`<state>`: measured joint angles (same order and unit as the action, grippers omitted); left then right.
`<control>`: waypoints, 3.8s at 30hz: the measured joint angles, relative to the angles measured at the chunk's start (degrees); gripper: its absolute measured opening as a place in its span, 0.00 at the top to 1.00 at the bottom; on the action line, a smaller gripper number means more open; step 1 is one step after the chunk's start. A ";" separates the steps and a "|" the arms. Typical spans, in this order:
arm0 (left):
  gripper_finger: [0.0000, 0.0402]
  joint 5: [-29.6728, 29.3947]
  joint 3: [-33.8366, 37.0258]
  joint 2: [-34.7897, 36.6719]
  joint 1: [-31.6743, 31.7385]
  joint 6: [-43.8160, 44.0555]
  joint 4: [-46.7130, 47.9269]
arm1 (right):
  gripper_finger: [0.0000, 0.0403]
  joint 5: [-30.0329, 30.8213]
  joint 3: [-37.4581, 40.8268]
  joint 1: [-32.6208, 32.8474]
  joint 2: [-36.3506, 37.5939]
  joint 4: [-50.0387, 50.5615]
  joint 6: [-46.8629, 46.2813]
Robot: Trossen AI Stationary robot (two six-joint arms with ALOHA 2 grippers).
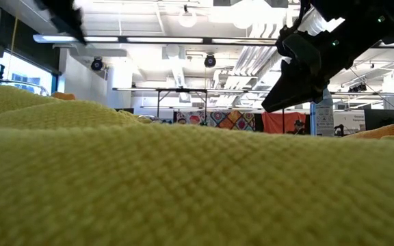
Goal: Sort microfiber towel by color & place in baskets
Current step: Put the yellow microfiber towel into the top transparent bin
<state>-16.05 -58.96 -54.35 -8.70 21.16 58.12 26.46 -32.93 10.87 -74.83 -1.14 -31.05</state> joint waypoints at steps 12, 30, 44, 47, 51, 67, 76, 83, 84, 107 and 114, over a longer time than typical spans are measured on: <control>0.67 1.53 15.12 -10.74 -5.78 -18.80 -47.03 | 0.73 0.39 0.00 0.00 0.02 -0.44 0.00; 0.67 5.66 16.13 -23.05 -2.24 -22.91 -55.39 | 0.73 -3.05 -31.25 0.17 1.30 68.90 -22.44; 0.67 6.77 16.13 -23.05 -2.15 -22.68 -54.47 | 0.73 -16.98 -28.46 10.05 1.22 71.96 -40.77; 0.67 6.80 16.13 -23.05 -2.15 -21.50 -53.90 | 0.73 -17.06 -26.70 12.07 1.22 70.99 -41.63; 0.67 6.79 16.13 -23.05 -2.15 -20.59 -52.61 | 0.73 -17.65 -24.91 12.36 1.22 71.18 -43.97; 0.67 6.78 16.13 -23.05 -2.15 -20.43 -51.86 | 0.73 -27.14 -23.15 19.90 0.79 67.07 -63.63; 0.67 6.78 16.13 -23.05 -2.15 -21.38 -51.86 | 0.73 -26.58 -23.15 32.41 -9.55 53.19 -86.17; 0.67 6.78 16.13 -23.05 -2.15 -20.84 -51.88 | 0.73 -30.51 -23.15 34.71 -21.93 46.64 -86.95; 0.67 6.78 16.13 -23.05 -2.15 -20.72 -51.88 | 0.73 -31.29 -23.15 34.71 -23.63 46.20 -85.83; 0.67 4.98 16.13 -23.05 -2.15 -18.35 -56.86 | 0.99 6.51 -25.16 32.67 -8.00 43.35 -64.00; 0.67 4.37 16.11 -23.05 -2.15 -23.94 -68.72 | 1.00 12.11 -25.18 22.13 -2.18 43.14 -42.31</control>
<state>-11.68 -42.85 -77.41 -10.85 -2.79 -10.59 38.57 -58.11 33.01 -77.01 42.00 -73.36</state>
